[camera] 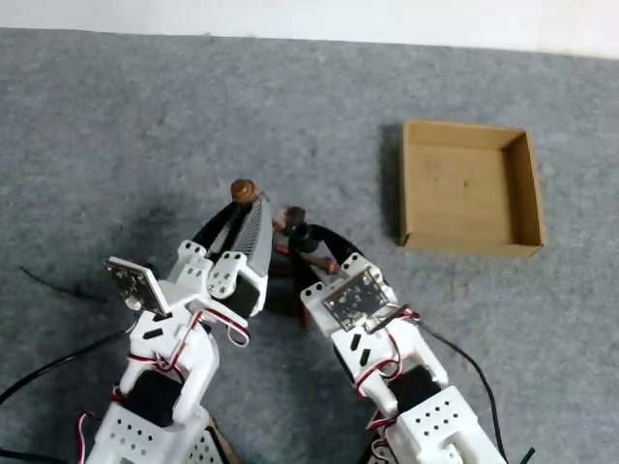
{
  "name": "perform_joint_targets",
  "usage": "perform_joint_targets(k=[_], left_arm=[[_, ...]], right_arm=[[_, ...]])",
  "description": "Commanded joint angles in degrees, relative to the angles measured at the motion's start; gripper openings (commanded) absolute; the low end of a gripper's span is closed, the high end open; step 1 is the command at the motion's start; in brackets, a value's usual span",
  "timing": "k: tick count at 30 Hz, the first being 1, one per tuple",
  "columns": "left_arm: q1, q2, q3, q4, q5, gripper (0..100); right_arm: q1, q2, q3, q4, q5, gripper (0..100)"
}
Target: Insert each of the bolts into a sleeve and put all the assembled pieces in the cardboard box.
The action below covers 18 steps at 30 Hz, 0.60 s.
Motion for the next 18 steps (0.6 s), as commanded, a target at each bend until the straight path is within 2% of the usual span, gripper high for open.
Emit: perform_joint_targets(k=[1, 5, 10, 18], left_arm=[[0.75, -1.36, -1.1, -1.58, 0.44, 1], [1.36, -1.36, -1.36, -1.67, 0.53, 1], [5.67, -1.36, -1.27, -1.58, 0.44, 1], [7.08, -1.36, -1.01, -1.49, 0.44, 1]], right_arm=[[-0.48, -0.92, 6.46, 0.22, 0.88, 0.5], [-0.4, -0.92, 6.55, 0.22, 1.49, 0.5], [-0.57, -0.84, 6.55, 3.3, 8.79, 0.5], [-0.48, -0.84, 6.55, 3.47, 8.97, 0.5]])
